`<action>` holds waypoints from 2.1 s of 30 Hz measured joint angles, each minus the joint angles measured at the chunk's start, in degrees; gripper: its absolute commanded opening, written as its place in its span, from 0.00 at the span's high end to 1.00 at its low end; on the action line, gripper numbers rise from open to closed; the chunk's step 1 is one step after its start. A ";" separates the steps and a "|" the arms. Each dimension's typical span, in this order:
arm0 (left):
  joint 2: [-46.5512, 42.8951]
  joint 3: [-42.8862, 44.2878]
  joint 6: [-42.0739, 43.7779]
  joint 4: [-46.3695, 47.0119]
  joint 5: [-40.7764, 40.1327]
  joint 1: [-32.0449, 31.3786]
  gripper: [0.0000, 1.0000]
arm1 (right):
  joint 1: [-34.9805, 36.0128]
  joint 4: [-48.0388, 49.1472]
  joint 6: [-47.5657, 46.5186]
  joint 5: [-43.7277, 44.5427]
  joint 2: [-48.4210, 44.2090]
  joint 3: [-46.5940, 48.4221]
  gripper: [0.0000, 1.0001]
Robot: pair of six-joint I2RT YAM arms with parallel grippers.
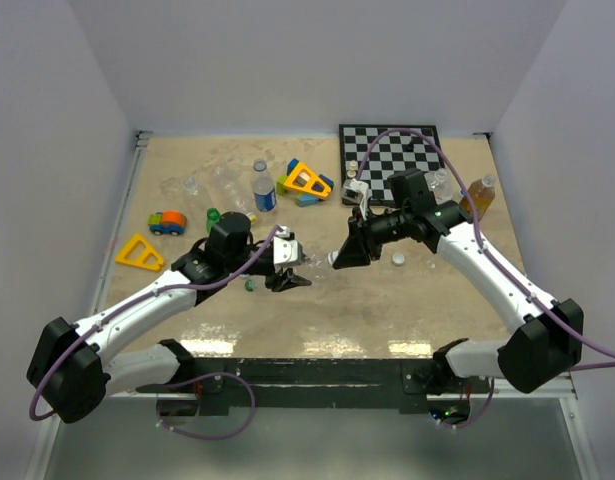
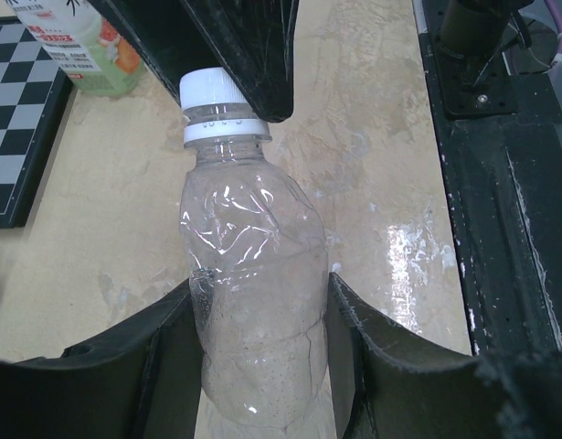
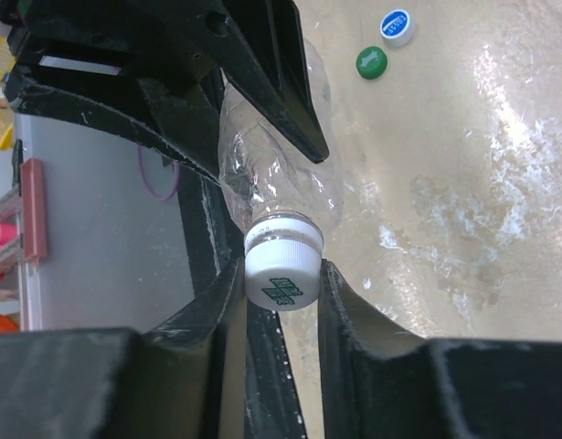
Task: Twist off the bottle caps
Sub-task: Unscrew the bottle cap from the plastic bottle.
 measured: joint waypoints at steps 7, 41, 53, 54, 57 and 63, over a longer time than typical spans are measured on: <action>-0.13 0.00 0.02 0.22 0.00 0.00 1.00 | -0.09 -0.37 -1.53 -0.22 -0.35 0.00 1.00; 0.26 0.02 0.13 1.75 1.11 -0.02 1.00 | 2.05 -12.07 -63.45 3.45 -4.94 2.49 0.22; 0.24 0.02 0.13 0.20 1.14 0.00 1.00 | 1.38 -12.04 -39.89 15.15 -9.94 6.62 0.05; 0.24 0.02 0.11 0.20 1.11 0.00 1.00 | 1.05 -11.43 -36.79 15.93 -10.49 6.86 0.10; 0.24 0.02 0.11 0.22 1.09 0.00 1.00 | -0.17 -11.78 -29.73 13.57 -9.09 8.70 0.17; 0.24 0.02 0.04 0.20 1.05 0.00 1.00 | -1.01 -12.22 -19.08 5.99 -0.66 6.40 0.20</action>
